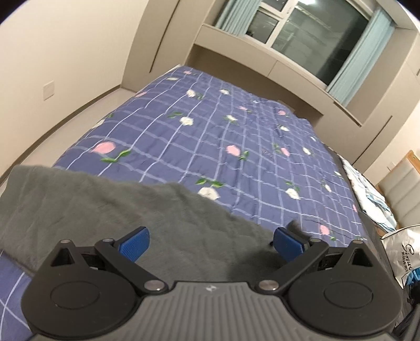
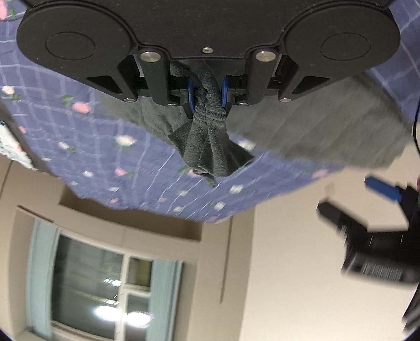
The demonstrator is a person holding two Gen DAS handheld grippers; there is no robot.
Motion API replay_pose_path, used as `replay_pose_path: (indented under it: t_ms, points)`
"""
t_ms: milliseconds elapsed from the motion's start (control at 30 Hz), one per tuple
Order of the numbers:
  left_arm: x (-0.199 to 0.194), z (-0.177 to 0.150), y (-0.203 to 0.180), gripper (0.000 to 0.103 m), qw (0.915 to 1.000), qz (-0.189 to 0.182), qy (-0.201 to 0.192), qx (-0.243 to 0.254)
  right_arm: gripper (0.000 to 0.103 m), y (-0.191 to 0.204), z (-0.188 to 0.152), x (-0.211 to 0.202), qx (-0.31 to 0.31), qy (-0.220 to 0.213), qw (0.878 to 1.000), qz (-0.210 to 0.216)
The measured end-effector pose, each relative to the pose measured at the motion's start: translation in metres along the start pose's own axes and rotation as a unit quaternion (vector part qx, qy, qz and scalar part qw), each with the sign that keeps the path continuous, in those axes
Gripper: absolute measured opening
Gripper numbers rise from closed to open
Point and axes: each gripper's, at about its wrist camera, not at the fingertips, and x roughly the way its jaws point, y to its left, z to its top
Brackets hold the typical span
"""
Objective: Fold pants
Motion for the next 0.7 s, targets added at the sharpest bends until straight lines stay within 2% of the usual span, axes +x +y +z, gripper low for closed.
replay_pose_path:
  t_ms: [167, 233, 400, 433, 500, 600, 700]
  points:
    - [0.012, -0.009, 0.009, 0.102, 0.9998, -0.001, 0.020, -0.006, 0.022, 0.024, -0.023, 0.017, -0.017, 0.042, 0.999, 0.014]
    - [0.019, -0.014, 0.009, 0.102, 0.9995, -0.008, 0.031, -0.008, 0.027, 0.033, -0.033, 0.020, -0.023, 0.053, 0.998, 0.012]
    - [0.034, -0.026, 0.007, 0.102, 0.9974, -0.036, 0.059, -0.019, 0.064, 0.037, -0.041, 0.012, -0.010, 0.046, 0.998, 0.044]
    - [0.038, -0.029, 0.007, 0.102, 0.9965, -0.044, 0.067, -0.025, 0.068, 0.038, -0.042, 0.008, -0.012, 0.042, 0.998, 0.049]
    - [0.046, -0.034, 0.005, 0.102, 0.9943, -0.056, 0.083, -0.035, 0.082, 0.037, -0.045, -0.003, 0.001, 0.033, 0.998, 0.062]
    - [0.059, -0.041, 0.000, 0.102, 0.9915, -0.064, 0.104, -0.044, 0.098, 0.028, -0.049, -0.019, 0.032, 0.018, 0.997, 0.066]
    - [0.071, -0.046, -0.006, 0.102, 0.9896, -0.070, 0.117, -0.046, 0.102, 0.015, -0.056, -0.039, 0.051, 0.002, 0.998, 0.047]
